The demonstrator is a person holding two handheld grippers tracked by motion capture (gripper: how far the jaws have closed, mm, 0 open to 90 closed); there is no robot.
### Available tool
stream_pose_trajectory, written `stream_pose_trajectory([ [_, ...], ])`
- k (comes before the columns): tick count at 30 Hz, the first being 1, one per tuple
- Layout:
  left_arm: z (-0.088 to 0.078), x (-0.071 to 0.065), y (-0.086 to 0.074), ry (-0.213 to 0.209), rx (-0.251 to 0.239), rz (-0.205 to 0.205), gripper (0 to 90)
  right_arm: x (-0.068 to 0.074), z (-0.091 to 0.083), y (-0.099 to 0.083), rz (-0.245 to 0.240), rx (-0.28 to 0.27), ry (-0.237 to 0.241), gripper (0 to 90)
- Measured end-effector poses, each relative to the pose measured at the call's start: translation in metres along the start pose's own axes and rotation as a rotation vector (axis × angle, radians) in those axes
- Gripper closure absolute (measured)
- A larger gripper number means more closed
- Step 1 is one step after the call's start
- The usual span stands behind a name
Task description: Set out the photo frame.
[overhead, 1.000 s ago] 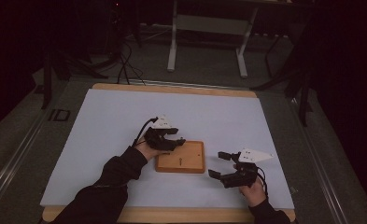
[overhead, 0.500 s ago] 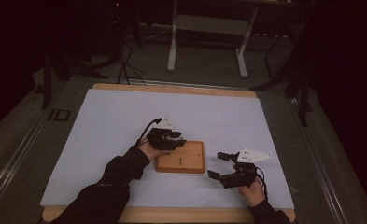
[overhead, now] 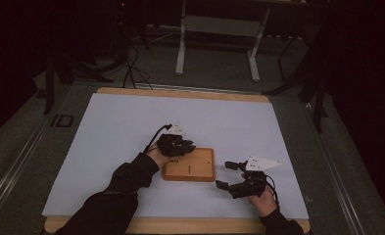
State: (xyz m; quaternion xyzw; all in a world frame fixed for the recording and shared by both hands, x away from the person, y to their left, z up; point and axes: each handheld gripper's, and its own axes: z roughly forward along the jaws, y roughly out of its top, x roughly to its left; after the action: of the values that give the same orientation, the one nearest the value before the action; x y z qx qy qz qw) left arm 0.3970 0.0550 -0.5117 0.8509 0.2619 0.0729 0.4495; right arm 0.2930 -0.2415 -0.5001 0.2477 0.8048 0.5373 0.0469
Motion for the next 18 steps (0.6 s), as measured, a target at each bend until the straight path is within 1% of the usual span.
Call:
stream_pose_trajectory([
  [1, -0.0001, -0.0001, 0.0003, -0.007, 0.0, 0.0, 76.4, 0.0003, 0.0004, 0.0, -0.002, 0.0, -0.001, 15.3],
  [4, 0.0002, -0.0004, 0.0006, -0.005, 0.007, 0.004, 77.8, 0.0005, 0.0003, 0.0003, -0.006, 0.003, -0.002, 15.3],
  [5, 0.0012, -0.0007, 0.0007, -0.008, 0.018, 0.005, 78.3, 0.0007, 0.0004, 0.0006, -0.006, 0.003, -0.002, 15.3],
  [6, 0.0011, -0.0007, 0.0009, -0.008, 0.016, 0.001, 79.5, 0.0005, 0.0004, 0.0007, -0.006, 0.003, -0.003, 15.3],
  [10, 0.0015, -0.0013, 0.0017, 0.014, 0.022, 0.005, 82.6, 0.0001, 0.0001, 0.0006, -0.005, 0.005, -0.006, 15.3],
  [12, 0.0018, -0.0008, 0.0023, 0.013, 0.026, 0.005, 83.1, -0.0001, 0.0001, 0.0005, -0.003, 0.005, -0.007, 15.3],
  [14, 0.002, 0.0004, 0.0032, 0.007, 0.031, -0.011, 83.4, 0.0, 0.0002, 0.0006, -0.004, 0.009, -0.009, 15.3],
  [17, 0.0019, 0.0016, 0.004, -0.002, 0.038, -0.002, 83.6, 0.0, 0.0013, 0.0005, -0.008, 0.013, -0.013, 15.3],
  [18, 0.0018, 0.0025, 0.0041, -0.008, 0.04, -0.005, 83.6, 0.0, 0.0015, 0.0005, -0.009, 0.018, -0.017, 15.3],
])
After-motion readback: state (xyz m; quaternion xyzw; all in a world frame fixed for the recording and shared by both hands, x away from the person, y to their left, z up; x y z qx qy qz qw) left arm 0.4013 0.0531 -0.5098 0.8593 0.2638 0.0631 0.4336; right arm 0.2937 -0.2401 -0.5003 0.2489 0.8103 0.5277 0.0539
